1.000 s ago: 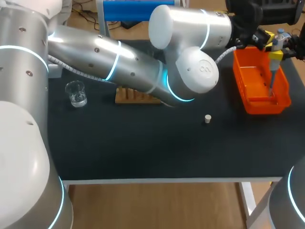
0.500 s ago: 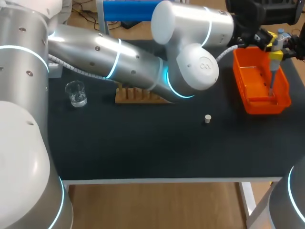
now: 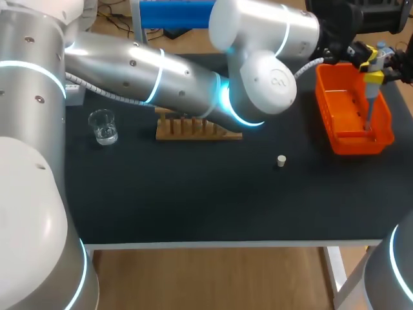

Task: Invert the test tube, pick up the pipette, mount the tip to pipette, aspirate from beaker and dispense into the tube, eject the tip, return the pipette, and cap with the stopper.

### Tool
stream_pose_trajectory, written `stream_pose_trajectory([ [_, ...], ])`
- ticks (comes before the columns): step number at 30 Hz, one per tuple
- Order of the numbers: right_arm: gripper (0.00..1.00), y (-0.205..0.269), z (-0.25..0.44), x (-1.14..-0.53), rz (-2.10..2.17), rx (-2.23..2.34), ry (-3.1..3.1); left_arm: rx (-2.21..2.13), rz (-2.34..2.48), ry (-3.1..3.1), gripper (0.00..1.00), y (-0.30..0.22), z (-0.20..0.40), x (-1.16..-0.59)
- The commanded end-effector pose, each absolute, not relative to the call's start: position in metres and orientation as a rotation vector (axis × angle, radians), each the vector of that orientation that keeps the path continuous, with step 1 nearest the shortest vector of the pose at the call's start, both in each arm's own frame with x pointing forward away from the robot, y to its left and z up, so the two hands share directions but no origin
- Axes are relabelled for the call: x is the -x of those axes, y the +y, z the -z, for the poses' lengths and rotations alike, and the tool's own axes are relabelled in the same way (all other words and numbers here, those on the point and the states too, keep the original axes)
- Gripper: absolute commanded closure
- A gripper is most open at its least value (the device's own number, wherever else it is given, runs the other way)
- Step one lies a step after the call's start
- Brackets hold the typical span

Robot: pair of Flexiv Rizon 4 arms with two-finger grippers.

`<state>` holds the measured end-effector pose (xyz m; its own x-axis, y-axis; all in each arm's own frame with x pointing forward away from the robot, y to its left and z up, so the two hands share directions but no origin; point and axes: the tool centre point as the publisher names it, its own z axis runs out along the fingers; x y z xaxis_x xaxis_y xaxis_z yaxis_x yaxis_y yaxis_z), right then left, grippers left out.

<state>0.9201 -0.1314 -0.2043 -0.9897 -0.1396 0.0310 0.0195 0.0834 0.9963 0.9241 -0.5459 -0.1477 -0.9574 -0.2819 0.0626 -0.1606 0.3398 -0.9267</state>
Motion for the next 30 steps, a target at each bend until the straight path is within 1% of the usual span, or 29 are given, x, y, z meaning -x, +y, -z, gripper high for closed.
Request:
stream_pose_trajectory([
  [1, 1.0, -0.129, 0.197, -0.921, 2.043, -0.13, -2.221, 0.344, 2.227, 1.962, 1.0, -0.55, 0.163, -0.927],
  [21, 1.0, -0.129, 0.197, -0.921, 2.043, -0.13, -2.221, 0.354, 2.233, 2.044, 1.0, -0.562, 0.182, -0.926],
  [30, 1.0, -0.129, 0.197, -0.921, 2.043, -0.13, -2.221, 0.341, 2.173, 1.963, 1.0, -0.54, 0.155, -0.929],
])
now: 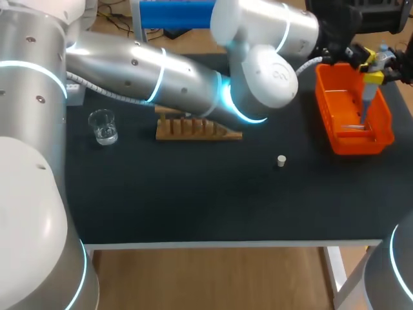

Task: Invert the test tube, pick up the pipette, mount the tip to pipette, aspirate from beaker and dispense into the tube, eject the tip, return the pipette, and cap with the stopper.

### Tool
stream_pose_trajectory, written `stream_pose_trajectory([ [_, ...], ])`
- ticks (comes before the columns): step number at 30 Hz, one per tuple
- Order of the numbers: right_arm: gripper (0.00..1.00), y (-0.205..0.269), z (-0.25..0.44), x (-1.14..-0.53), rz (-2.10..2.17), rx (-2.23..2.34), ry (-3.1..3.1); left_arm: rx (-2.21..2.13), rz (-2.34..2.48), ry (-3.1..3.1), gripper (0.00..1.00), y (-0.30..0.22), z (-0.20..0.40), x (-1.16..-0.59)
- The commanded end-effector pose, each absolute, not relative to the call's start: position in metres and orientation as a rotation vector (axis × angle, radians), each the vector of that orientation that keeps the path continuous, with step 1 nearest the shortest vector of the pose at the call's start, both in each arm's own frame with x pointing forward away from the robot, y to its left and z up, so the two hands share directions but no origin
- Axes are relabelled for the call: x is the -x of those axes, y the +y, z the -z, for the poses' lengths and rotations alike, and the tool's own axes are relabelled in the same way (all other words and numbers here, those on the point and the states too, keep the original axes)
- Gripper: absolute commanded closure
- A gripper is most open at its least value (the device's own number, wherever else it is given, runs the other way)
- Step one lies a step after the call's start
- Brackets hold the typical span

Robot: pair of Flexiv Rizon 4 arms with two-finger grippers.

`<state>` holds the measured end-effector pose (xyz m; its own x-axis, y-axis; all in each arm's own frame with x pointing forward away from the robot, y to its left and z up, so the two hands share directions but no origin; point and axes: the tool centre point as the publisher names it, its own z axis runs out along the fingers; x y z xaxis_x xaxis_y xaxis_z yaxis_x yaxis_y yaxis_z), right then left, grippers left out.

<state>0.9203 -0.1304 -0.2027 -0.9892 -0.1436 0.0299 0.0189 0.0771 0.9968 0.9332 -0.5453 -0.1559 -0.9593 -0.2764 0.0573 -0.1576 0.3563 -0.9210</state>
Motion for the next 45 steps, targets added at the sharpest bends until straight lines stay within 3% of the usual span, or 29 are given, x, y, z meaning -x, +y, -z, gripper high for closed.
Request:
stream_pose_trajectory([
  [1, 1.0, -0.129, 0.197, -0.921, 2.043, -0.13, -2.221, 0.337, 2.17, 1.95, 1.0, -0.538, 0.151, -0.929],
  [12, 1.0, -0.129, 0.197, -0.921, 2.043, -0.13, -2.221, 0.227, 2.079, 2.035, 1.0, -0.522, 0.105, -0.93],
  [13, 1.0, -0.129, 0.197, -0.921, 2.043, -0.13, -2.221, 0.225, 2.077, 2.037, 0.81, -0.52, 0.102, -0.93],
  [14, 1.0, -0.129, 0.197, -0.921, 2.043, -0.13, -2.221, 0.217, 2.075, 2.041, 0.45, -0.519, 0.1, -0.93],
  [15, 1.0, -0.129, 0.197, -0.921, 2.043, -0.13, -2.221, 0.208, 2.063, 2.055, 0.0, -0.517, 0.098, -0.93],
  [45, 1.0, -0.129, 0.197, -0.921, 2.043, -0.13, -2.221, -0.055, 2.356, 1.974, 0.0, -0.418, 0.078, -0.927],
])
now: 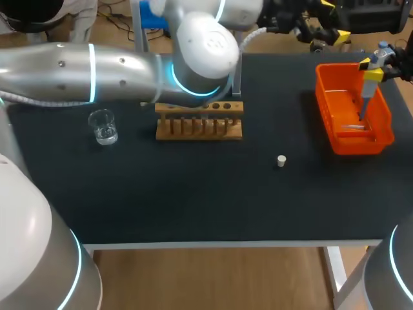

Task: Invert the test tube, pick up the pipette, mount the tip to pipette, aspirate from beaker and dispense into the tube, eject the tip, return the pipette, and cap with the stopper.

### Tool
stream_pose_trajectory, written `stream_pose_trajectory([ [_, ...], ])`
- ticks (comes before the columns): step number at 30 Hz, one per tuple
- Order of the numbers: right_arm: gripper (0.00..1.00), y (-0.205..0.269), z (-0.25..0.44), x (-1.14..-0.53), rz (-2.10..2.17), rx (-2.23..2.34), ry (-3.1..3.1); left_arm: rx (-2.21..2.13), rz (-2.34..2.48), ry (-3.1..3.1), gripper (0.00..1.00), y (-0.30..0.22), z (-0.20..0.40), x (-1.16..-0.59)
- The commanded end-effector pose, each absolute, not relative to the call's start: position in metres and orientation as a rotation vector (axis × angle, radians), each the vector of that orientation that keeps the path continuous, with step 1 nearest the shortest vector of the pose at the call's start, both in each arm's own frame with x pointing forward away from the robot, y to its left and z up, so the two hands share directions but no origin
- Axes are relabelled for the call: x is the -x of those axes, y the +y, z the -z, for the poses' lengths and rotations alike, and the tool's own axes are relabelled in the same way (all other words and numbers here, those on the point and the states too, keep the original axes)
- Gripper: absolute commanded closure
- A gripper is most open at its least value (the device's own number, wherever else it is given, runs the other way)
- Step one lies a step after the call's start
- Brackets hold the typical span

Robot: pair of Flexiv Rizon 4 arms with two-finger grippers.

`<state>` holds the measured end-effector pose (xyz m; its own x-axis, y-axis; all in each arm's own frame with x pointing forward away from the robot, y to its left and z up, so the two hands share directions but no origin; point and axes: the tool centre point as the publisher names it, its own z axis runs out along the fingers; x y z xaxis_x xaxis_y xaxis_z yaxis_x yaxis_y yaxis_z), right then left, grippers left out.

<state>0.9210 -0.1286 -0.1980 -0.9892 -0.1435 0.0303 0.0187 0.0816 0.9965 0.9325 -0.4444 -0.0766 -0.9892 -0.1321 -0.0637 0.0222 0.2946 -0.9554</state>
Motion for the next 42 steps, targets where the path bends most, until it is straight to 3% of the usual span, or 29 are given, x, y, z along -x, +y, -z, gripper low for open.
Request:
stream_pose_trajectory([
  [1, 1.0, -0.129, 0.197, -0.921, 2.043, -0.13, -2.221, -0.064, 2.36, 1.97, 0.0, -0.414, 0.078, -0.924],
  [25, 1.0, -0.129, 0.197, -0.921, 2.043, -0.13, -2.221, 0.11, 2.33, 1.849, 0.0, -0.324, 0.109, -0.85],
  [42, 1.0, -0.129, 0.197, -0.921, 2.043, -0.13, -2.221, 0.146, 2.372, 1.849, 0.0, -0.274, 0.134, -0.838],
])
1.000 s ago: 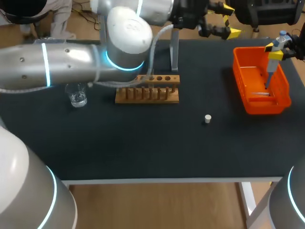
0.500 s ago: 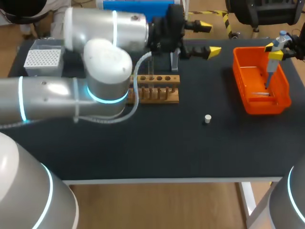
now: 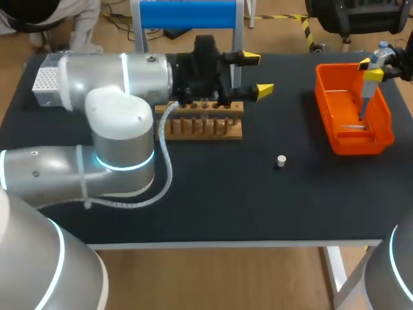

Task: Invert the test tube, pick up the pipette, mount the tip to pipette, aspirate from beaker and dispense into the tube, eject the tip, return the pipette, and cap with the stopper.

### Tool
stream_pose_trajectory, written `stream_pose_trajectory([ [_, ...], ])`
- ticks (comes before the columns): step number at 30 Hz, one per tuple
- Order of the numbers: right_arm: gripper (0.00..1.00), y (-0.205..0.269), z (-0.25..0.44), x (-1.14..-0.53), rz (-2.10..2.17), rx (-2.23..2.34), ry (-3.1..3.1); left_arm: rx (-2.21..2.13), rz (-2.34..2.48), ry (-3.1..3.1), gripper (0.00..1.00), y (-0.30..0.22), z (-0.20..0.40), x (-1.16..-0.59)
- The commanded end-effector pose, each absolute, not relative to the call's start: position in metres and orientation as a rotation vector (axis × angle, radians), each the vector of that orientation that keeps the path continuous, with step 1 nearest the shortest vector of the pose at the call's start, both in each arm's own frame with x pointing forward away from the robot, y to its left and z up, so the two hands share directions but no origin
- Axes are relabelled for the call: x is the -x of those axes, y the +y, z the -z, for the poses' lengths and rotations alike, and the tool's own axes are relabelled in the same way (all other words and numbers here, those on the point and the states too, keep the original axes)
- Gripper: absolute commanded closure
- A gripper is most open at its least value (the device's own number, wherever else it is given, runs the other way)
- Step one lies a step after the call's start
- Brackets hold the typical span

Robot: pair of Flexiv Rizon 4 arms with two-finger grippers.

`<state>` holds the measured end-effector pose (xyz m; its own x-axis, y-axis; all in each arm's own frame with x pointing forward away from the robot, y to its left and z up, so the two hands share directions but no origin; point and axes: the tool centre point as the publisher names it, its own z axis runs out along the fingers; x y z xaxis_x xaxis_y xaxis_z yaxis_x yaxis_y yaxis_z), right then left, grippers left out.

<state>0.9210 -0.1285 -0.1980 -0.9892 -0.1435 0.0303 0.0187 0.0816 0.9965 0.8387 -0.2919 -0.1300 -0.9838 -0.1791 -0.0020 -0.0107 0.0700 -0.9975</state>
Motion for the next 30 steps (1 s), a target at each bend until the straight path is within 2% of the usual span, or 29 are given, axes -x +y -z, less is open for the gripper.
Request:
stream_pose_trajectory([
  [1, 1.0, -0.129, 0.197, -0.921, 2.043, -0.13, -2.221, 0.147, 2.372, 1.85, 0.0, -0.272, 0.135, -0.838],
  [30, 1.0, -0.129, 0.197, -0.921, 2.043, -0.13, -2.221, 0.21, 2.095, 2.174, 0.0, -0.265, 0.129, -0.835],
])
